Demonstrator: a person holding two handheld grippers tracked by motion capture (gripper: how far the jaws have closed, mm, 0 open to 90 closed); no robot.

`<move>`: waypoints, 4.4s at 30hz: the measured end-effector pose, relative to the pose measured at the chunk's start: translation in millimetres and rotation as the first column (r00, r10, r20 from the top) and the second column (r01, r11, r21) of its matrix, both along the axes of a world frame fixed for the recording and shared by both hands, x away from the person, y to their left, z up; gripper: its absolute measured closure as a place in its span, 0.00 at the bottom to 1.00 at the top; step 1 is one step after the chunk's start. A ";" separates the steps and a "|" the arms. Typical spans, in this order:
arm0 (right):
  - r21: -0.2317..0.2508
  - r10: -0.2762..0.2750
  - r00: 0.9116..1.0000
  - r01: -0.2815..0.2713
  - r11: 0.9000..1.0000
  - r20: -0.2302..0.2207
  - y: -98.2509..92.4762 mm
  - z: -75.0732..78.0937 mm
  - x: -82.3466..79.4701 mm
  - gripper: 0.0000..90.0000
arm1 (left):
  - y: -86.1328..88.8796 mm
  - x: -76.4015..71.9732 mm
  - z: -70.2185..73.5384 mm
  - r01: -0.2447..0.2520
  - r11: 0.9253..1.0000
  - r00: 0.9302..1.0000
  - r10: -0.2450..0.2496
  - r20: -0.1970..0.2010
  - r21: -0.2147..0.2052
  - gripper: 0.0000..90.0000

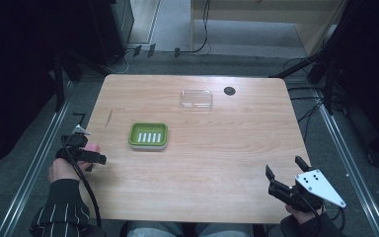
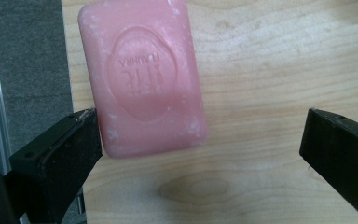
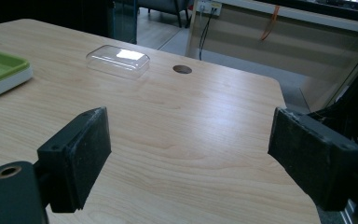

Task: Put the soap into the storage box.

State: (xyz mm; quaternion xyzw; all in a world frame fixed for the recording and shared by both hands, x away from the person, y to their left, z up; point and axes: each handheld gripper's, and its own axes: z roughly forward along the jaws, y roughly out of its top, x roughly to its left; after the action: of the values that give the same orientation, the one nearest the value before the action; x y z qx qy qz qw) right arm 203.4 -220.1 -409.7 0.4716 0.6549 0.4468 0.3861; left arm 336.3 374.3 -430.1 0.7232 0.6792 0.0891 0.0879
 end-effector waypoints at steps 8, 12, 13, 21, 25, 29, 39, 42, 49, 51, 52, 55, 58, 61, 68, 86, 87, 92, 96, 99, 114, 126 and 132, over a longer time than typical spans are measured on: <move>0.001 -0.004 1.000 0.004 1.000 -0.002 -0.1 0.1 0.2 0.15 | 7.1 12.3 -0.9 -0.025 1.000 1.000 0.025 0.007 0.004 0.00; 0.001 -0.004 1.000 0.004 1.000 -0.004 -0.1 0.1 0.3 0.15 | 10.2 18.1 -2.5 -0.035 0.999 0.999 0.035 -0.004 0.008 0.00; 0.000 -0.004 1.000 0.004 1.000 -0.004 -0.1 0.0 0.4 0.15 | 10.6 19.4 -2.5 -0.037 0.999 0.999 0.037 -0.002 0.008 0.00; 0.000 -0.004 1.000 0.004 1.000 -0.006 -0.3 0.1 0.6 0.15 | 15.1 29.8 -5.8 -0.051 0.999 0.998 0.051 -0.027 0.015 0.00; -0.002 -0.003 1.000 0.003 1.000 -0.006 -0.3 0.1 0.8 0.15 | 15.3 34.4 -9.5 -0.052 0.998 0.998 0.053 -0.044 0.025 0.00; -0.001 -0.004 1.000 0.004 1.000 -0.006 -0.4 0.1 0.8 0.15 | 16.8 38.4 -13.9 -0.054 0.998 0.996 0.056 -0.067 0.033 0.00; 0.002 -0.006 1.000 0.006 1.000 -0.007 -0.4 0.2 0.6 0.15 | 18.6 39.6 -15.8 -0.056 0.998 0.995 0.058 -0.076 0.033 0.15; 0.000 -0.004 1.000 0.004 1.000 -0.006 -0.5 0.2 0.7 0.15 | 18.3 39.8 -16.0 -0.056 0.998 0.996 0.058 -0.074 0.031 0.16; -0.001 -0.003 1.000 0.003 1.000 -0.006 -0.5 0.1 0.7 0.15 | 17.2 40.0 -17.5 -0.051 0.998 0.995 0.053 -0.082 0.029 0.26; 0.002 -0.005 1.000 0.005 1.000 -0.007 -0.5 0.2 0.7 0.15 | 17.1 40.0 -17.2 -0.049 0.998 0.996 0.052 -0.079 0.036 0.29; 0.002 -0.005 1.000 0.005 1.000 -0.007 -0.5 0.2 0.7 0.15 | 17.0 39.8 -17.0 -0.050 0.998 0.996 0.052 -0.076 0.037 0.29; -0.001 -0.003 1.000 0.003 1.000 -0.005 -0.6 0.2 0.7 0.15 | 16.8 39.4 -16.0 -0.048 0.998 0.996 0.051 -0.072 0.040 0.34; 0.002 -0.005 1.000 0.005 1.000 -0.006 -0.6 0.2 0.6 0.15 | 16.7 38.8 -15.3 -0.046 0.998 0.997 0.048 -0.063 0.041 0.38; 0.000 -0.004 1.000 0.004 1.000 -0.006 -0.5 0.2 0.8 0.15 | 16.8 38.3 -14.7 -0.036 0.999 0.997 0.038 -0.061 0.039 0.41; -0.002 -0.002 1.000 0.002 1.000 -0.006 -0.5 0.1 0.8 0.15 | 17.7 37.2 -14.4 -0.021 0.999 0.998 0.023 -0.058 0.033 0.43; -0.007 0.002 1.000 -0.002 1.000 -0.010 -0.3 0.1 1.2 0.15 | 8.3 36.7 -5.4 0.041 0.998 0.998 -0.040 -0.046 0.037 0.43; -0.007 0.001 1.000 -0.001 1.000 -0.010 -0.3 0.1 1.2 0.15 | 7.6 36.8 -5.3 0.046 0.998 0.998 -0.044 -0.043 0.037 0.43; -0.009 0.002 1.000 -0.002 1.000 -0.011 -0.3 0.1 1.0 0.15 | 3.5 37.4 -2.2 0.074 0.996 0.996 -0.072 -0.047 0.043 0.43; -0.008 0.001 1.000 -0.001 1.000 -0.015 -0.4 0.0 0.7 0.15 | -1.4 38.5 0.9 0.096 0.994 0.994 -0.094 -0.047 0.043 0.43; -0.009 -0.004 1.000 0.003 1.000 -0.016 -1.0 -0.1 -0.1 0.15 | -5.6 39.9 3.1 0.116 0.993 0.992 -0.114 -0.047 0.038 0.43; -0.013 -0.025 1.000 0.025 1.000 -0.018 -6.3 -0.4 -5.2 0.15 | -22.9 48.3 12.1 0.197 0.979 0.980 -0.196 -0.037 0.048 0.43; -0.017 -0.043 0.999 0.042 0.999 -0.027 -9.8 -0.6 -9.1 0.15 | -41.4 60.3 21.7 0.265 0.962 0.964 -0.264 -0.017 0.060 0.43; -0.020 -0.042 0.999 0.042 0.999 -0.029 -9.9 -0.5 -9.4 0.15 | -53.3 66.1 26.5 0.311 0.949 0.950 -0.311 -0.010 0.057 0.43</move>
State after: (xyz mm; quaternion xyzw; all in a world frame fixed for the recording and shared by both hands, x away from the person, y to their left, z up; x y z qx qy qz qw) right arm 194.1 -230.0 -410.2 0.4881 0.6548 0.4252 0.3902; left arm 402.4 321.0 -403.6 0.8235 0.5539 0.0933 0.0794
